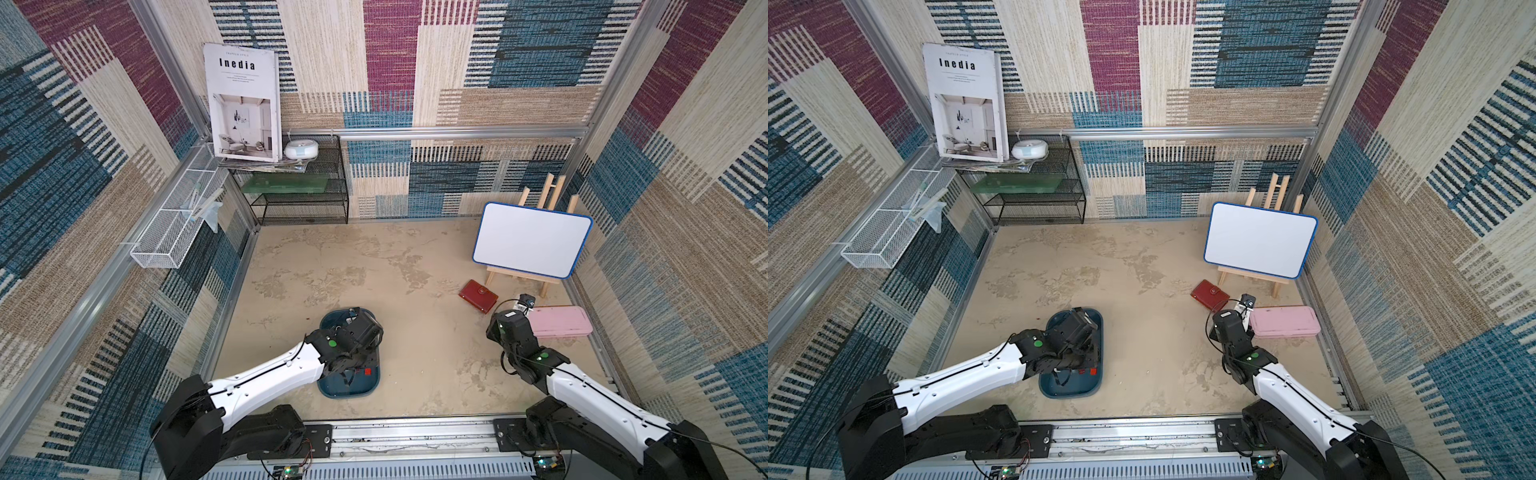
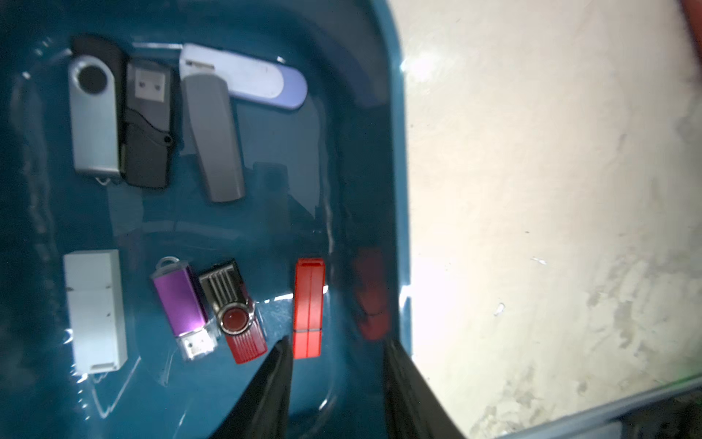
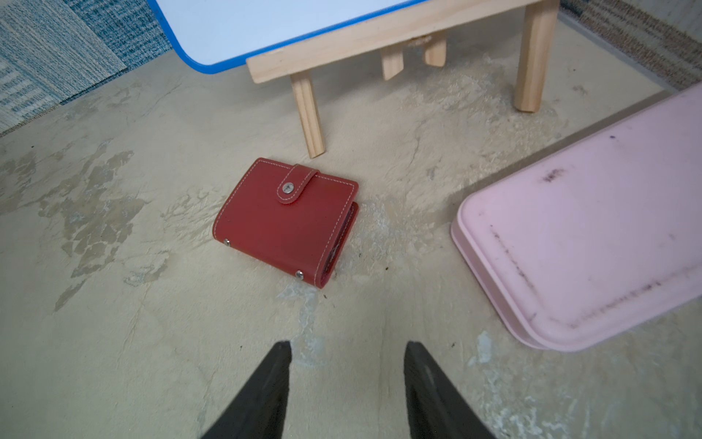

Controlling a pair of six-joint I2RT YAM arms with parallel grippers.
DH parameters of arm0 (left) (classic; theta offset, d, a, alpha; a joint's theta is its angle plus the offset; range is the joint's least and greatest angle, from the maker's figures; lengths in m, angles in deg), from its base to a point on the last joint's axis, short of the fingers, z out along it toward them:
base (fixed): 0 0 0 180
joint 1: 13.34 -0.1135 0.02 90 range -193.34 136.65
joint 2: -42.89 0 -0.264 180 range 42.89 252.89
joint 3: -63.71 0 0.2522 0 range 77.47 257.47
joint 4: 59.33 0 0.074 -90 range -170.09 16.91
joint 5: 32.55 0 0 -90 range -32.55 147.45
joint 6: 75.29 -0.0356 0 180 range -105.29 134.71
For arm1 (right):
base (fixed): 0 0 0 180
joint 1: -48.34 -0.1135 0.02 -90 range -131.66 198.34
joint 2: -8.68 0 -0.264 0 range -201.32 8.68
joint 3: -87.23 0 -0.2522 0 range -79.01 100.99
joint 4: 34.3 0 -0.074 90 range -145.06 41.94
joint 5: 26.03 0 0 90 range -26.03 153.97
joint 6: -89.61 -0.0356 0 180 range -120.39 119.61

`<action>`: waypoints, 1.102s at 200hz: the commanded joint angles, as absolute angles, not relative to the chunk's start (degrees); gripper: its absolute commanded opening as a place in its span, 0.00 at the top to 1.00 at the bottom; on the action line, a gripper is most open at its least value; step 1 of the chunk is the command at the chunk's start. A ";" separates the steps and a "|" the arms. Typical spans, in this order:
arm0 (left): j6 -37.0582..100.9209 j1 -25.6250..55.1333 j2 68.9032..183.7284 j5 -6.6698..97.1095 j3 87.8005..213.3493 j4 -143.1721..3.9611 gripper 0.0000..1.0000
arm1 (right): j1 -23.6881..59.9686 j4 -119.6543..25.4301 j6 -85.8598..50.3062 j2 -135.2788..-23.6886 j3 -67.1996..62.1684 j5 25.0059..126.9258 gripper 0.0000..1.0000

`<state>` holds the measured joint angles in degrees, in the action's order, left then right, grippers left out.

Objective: Put the usb flash drive into the storage box
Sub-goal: Place the USB flash in the storage box, then reset both arms

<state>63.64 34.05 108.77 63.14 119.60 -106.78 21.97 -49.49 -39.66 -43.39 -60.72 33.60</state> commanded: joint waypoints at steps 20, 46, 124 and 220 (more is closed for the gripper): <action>56.66 33.54 96.07 81.69 123.73 -113.12 0.53 | 21.93 -47.08 -37.51 -44.18 -60.31 32.63 0.43; 51.59 30.99 87.63 97.37 122.73 -113.15 0.42 | 21.91 -45.01 -31.18 -44.15 -58.08 32.69 0.41; 34.20 0.95 89.89 92.96 100.43 -74.10 0.27 | 25.33 -22.84 -7.87 -56.43 -53.89 28.17 0.08; 23.73 -13.08 115.74 70.15 97.97 -39.32 0.28 | 37.61 7.52 -3.15 -64.16 -66.14 36.36 0.03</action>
<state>27.03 -12.79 111.24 76.19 98.09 -53.54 36.75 -6.74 -4.47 -65.12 -63.28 31.80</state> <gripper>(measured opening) 0.710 0.975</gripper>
